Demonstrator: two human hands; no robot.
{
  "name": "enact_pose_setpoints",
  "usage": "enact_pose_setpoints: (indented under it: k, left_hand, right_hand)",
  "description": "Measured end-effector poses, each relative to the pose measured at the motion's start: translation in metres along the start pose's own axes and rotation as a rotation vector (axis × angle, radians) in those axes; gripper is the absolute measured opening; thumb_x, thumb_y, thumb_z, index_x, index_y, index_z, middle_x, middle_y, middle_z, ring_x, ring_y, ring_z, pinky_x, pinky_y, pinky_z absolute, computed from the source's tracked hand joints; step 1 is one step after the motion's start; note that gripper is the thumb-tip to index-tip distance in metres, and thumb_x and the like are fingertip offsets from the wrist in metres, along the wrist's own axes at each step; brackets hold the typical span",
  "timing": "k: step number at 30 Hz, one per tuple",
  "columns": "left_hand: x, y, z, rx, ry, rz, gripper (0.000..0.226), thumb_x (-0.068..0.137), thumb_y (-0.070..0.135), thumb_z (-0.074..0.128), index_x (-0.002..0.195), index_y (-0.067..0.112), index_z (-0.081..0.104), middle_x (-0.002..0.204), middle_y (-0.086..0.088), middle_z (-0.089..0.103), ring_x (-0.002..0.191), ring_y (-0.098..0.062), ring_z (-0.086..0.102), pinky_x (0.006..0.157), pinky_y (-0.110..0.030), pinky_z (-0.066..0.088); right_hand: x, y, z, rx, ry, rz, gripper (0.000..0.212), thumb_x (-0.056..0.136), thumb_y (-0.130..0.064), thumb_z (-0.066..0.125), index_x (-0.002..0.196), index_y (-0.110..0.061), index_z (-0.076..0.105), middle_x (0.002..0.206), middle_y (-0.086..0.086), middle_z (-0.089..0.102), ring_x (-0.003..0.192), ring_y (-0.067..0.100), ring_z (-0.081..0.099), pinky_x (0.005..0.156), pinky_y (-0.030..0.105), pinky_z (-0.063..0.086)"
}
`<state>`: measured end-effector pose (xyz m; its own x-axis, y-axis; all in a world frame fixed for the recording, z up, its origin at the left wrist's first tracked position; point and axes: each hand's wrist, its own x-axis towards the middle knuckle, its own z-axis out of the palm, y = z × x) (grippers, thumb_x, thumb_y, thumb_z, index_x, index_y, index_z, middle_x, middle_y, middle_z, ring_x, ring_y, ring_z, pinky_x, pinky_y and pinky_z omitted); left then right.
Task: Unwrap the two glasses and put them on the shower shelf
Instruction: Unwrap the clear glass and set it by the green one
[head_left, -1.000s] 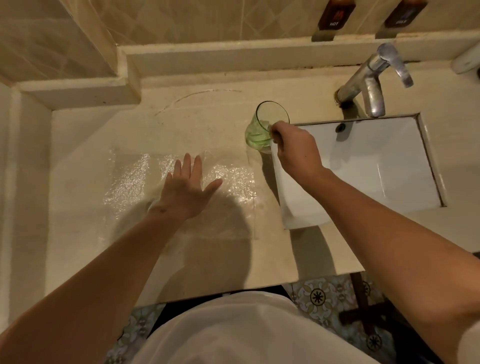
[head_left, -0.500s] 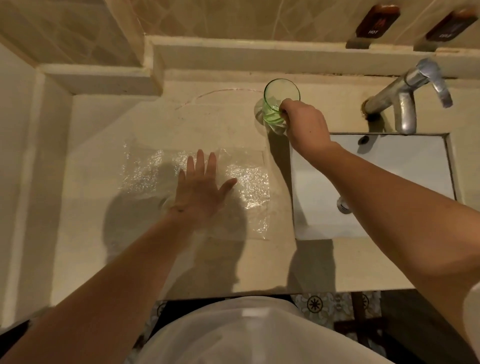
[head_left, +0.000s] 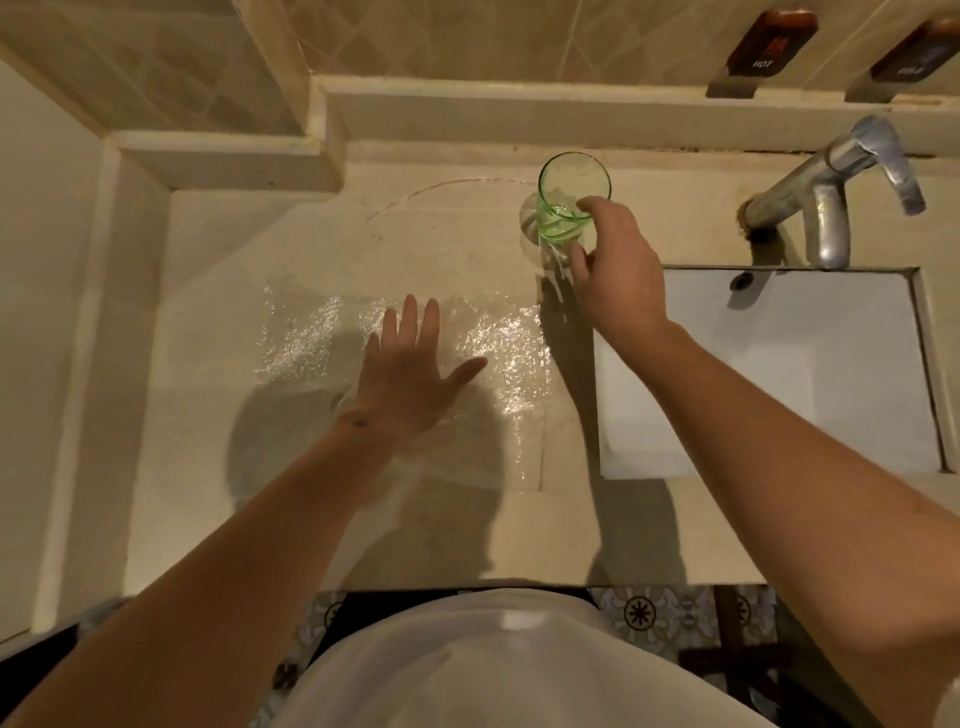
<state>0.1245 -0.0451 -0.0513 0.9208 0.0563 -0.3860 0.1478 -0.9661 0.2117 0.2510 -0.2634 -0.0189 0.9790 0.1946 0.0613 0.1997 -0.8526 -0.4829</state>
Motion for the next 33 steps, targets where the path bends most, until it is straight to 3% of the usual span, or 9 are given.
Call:
enact_pose_setpoints:
  k: [3, 5, 12, 21, 23, 25, 28, 30, 33]
  left_hand:
    - [-0.017, -0.019, -0.003, -0.092, 0.094, 0.067, 0.084, 0.101, 0.069, 0.026, 0.158, 0.007, 0.022, 0.161, -0.018, 0.031, 0.149, -0.037, 0.028, 0.117, -0.055, 0.032]
    - [-0.037, -0.035, 0.003, -0.176, 0.142, 0.102, 0.076, 0.103, 0.061, 0.022, 0.159, 0.009, 0.022, 0.164, -0.015, 0.028, 0.154, -0.033, 0.021, 0.122, -0.053, 0.024]
    - [-0.082, -0.064, 0.029, -0.282, 0.2, 0.04, 0.073, 0.103, 0.058, 0.019, 0.162, 0.014, 0.016, 0.169, -0.004, 0.014, 0.157, -0.018, 0.003, 0.128, -0.045, 0.011]
    - [-0.113, -0.093, 0.051, -0.369, 0.099, 0.023, 0.099, 0.092, 0.082, 0.022, 0.161, 0.021, -0.013, 0.169, 0.007, -0.016, 0.156, -0.008, -0.012, 0.128, -0.041, 0.005]
    - [-0.109, -0.093, 0.05, -0.384, 0.093, 0.012, 0.099, 0.09, 0.084, 0.023, 0.162, 0.023, -0.01, 0.169, 0.009, -0.013, 0.156, -0.006, -0.011, 0.127, -0.039, 0.005]
    - [-0.102, -0.088, 0.048, -0.414, 0.113, -0.019, 0.102, 0.087, 0.087, 0.025, 0.162, 0.02, 0.008, 0.17, 0.001, 0.009, 0.156, -0.014, 0.006, 0.126, -0.042, 0.015]
    - [-0.094, -0.079, 0.04, -0.442, 0.146, -0.031, 0.108, 0.08, 0.092, 0.029, 0.149, 0.009, 0.031, 0.151, -0.01, 0.033, 0.141, -0.026, 0.028, 0.119, -0.049, 0.03]
    - [-0.089, -0.082, 0.036, -0.413, 0.114, 0.025, 0.115, 0.073, 0.095, 0.034, 0.148, 0.008, 0.033, 0.155, -0.01, 0.029, 0.145, -0.028, 0.025, 0.121, -0.05, 0.026]
    - [-0.087, -0.098, 0.032, -0.304, 0.022, 0.177, 0.134, 0.058, 0.097, 0.053, 0.158, 0.016, 0.016, 0.168, -0.004, 0.012, 0.156, -0.025, 0.008, 0.126, -0.051, 0.013]
  right_hand:
    - [-0.056, -0.009, 0.008, 0.178, -0.028, 0.104, 0.039, 0.101, -0.032, 0.055, 0.138, -0.019, 0.052, 0.136, 0.0, 0.055, 0.081, 0.011, 0.063, 0.079, 0.033, 0.049]
    - [-0.098, -0.011, 0.014, 0.258, -0.098, 0.182, 0.039, 0.102, -0.035, 0.054, 0.138, -0.02, 0.052, 0.136, -0.004, 0.055, 0.08, 0.002, 0.061, 0.082, 0.03, 0.05]
    - [-0.185, -0.021, 0.038, 0.396, -0.202, 0.336, 0.034, 0.102, -0.028, 0.055, 0.134, -0.018, 0.053, 0.128, -0.007, 0.06, 0.094, 0.0, 0.061, 0.089, 0.031, 0.055]
    - [-0.208, -0.029, 0.054, 0.422, -0.257, 0.341, 0.036, 0.103, -0.027, 0.051, 0.137, -0.016, 0.052, 0.134, -0.003, 0.059, 0.107, 0.01, 0.06, 0.096, 0.033, 0.051]
    - [-0.21, -0.029, 0.054, 0.415, -0.258, 0.354, 0.036, 0.104, -0.029, 0.048, 0.138, -0.017, 0.051, 0.134, -0.003, 0.06, 0.108, 0.008, 0.059, 0.095, 0.028, 0.048]
    - [-0.211, -0.03, 0.054, 0.412, -0.264, 0.369, 0.036, 0.105, -0.031, 0.046, 0.138, -0.019, 0.051, 0.134, -0.004, 0.06, 0.11, 0.006, 0.058, 0.094, 0.025, 0.044]
    - [-0.213, -0.032, 0.053, 0.414, -0.262, 0.385, 0.036, 0.105, -0.033, 0.045, 0.137, -0.019, 0.052, 0.132, -0.004, 0.061, 0.109, 0.006, 0.058, 0.093, 0.024, 0.043]
    - [-0.214, -0.032, 0.053, 0.419, -0.256, 0.39, 0.036, 0.105, -0.032, 0.046, 0.137, -0.019, 0.052, 0.132, -0.003, 0.061, 0.109, 0.007, 0.058, 0.093, 0.024, 0.043]
    - [-0.216, -0.031, 0.051, 0.424, -0.24, 0.391, 0.036, 0.106, -0.032, 0.045, 0.138, -0.019, 0.051, 0.133, -0.005, 0.061, 0.113, 0.007, 0.058, 0.095, 0.025, 0.044]
